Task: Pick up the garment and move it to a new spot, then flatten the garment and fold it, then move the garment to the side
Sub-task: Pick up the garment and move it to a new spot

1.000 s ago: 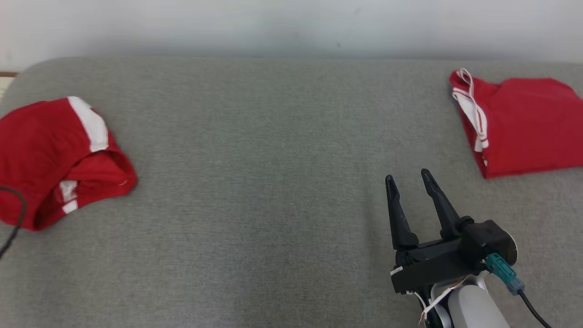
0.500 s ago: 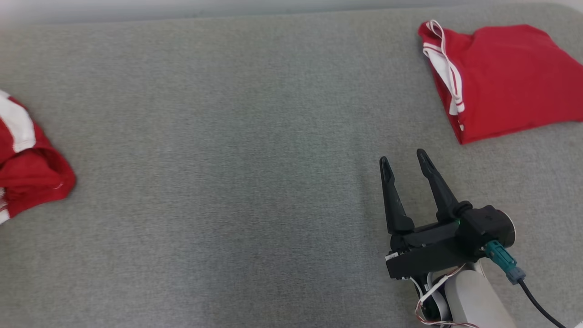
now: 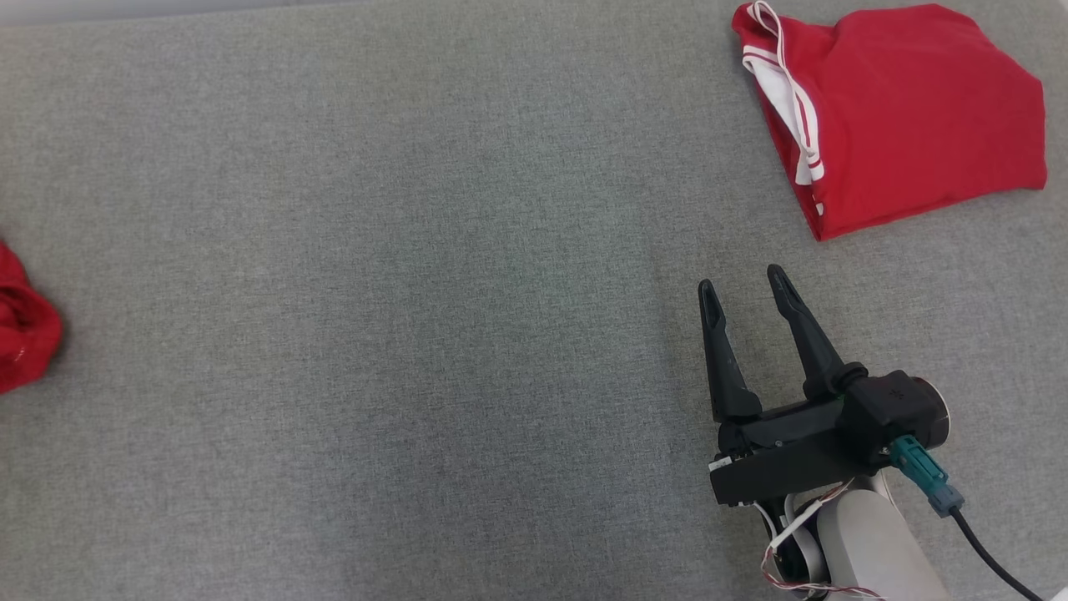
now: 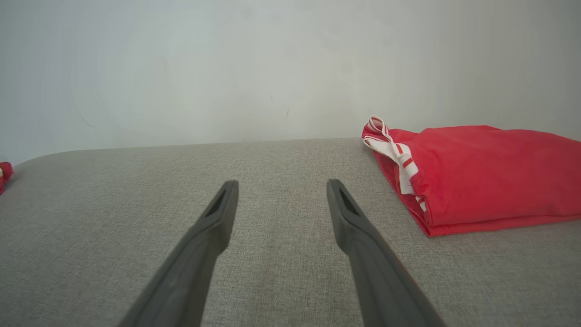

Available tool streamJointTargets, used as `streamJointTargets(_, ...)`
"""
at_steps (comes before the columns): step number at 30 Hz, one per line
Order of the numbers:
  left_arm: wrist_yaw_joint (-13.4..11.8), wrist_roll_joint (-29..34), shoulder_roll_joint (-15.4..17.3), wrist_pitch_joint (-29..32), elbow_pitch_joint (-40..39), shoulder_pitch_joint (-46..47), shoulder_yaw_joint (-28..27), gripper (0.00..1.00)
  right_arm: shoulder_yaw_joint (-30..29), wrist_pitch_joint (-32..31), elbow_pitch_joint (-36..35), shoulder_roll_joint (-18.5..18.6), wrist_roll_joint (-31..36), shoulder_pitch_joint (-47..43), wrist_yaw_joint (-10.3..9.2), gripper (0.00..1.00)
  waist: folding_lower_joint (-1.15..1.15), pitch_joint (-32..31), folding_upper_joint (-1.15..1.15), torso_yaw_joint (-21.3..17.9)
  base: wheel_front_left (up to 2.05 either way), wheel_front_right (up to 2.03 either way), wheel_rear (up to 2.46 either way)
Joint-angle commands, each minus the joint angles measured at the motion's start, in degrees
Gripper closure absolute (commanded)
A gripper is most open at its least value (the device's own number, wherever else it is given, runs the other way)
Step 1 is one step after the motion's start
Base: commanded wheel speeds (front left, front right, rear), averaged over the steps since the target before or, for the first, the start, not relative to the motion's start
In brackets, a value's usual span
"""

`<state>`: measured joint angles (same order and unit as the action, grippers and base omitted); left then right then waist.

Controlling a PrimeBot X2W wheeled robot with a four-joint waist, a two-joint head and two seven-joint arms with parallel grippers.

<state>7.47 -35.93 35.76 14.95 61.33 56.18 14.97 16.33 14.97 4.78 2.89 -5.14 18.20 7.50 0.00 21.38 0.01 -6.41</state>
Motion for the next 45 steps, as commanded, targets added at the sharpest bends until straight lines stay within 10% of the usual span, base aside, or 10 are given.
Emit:
streamJointTargets(1, 0.0, -0.2, 0.5, 0.6, 0.5, -0.9, 0.6, 0.00, 0.0, 0.2, -0.1, 0.0, 0.3, 0.4, -0.02, 0.00, 0.00, 0.1, -0.01, -0.1, 0.00, 0.00, 0.00)
streamJointTargets(9, 0.0, -2.8, 0.6, 3.2, 2.5, 0.1, 3.6, 0.00, -0.1, 0.2, 0.5, 0.0, 0.9, 0.6, -0.02, 0.00, 0.00, 0.2, -0.01, -0.1, 0.00, 0.00, 0.00)
streamJointTargets(10, 0.0, -2.7, 0.7, 2.8, 2.6, -0.1, 3.9, 0.12, 0.0, 0.2, 0.6, 0.0, 0.9, 0.6, -0.02, 0.00, 0.00, 0.2, -0.01, -0.1, 0.00, 0.00, 0.00)
streamJointTargets(11, 0.0, -2.9, 0.7, 2.6, 2.4, -0.4, 4.4, 0.73, 0.0, 0.2, 0.6, 0.0, 0.9, 0.6, -0.02, 0.00, 0.00, 0.2, -0.01, 0.0, 0.00, 0.00, 0.00)
streamJointTargets(12, 0.0, -3.1, 0.7, 2.3, 2.0, -0.8, 4.9, 1.00, 0.0, 0.2, 0.7, 0.0, 0.8, 0.6, -0.02, 0.00, 0.00, 0.2, -0.01, 0.0, 0.00, 0.00, 0.00)
streamJointTargets(45, 0.0, -10.3, 4.1, -16.6, -26.7, 10.1, 22.4, 1.00, -1.8, 0.2, 1.6, 0.0, -3.2, -2.5, -0.02, 0.00, 0.00, -8.6, -0.01, 1.5, 0.00, 0.00, 0.00)
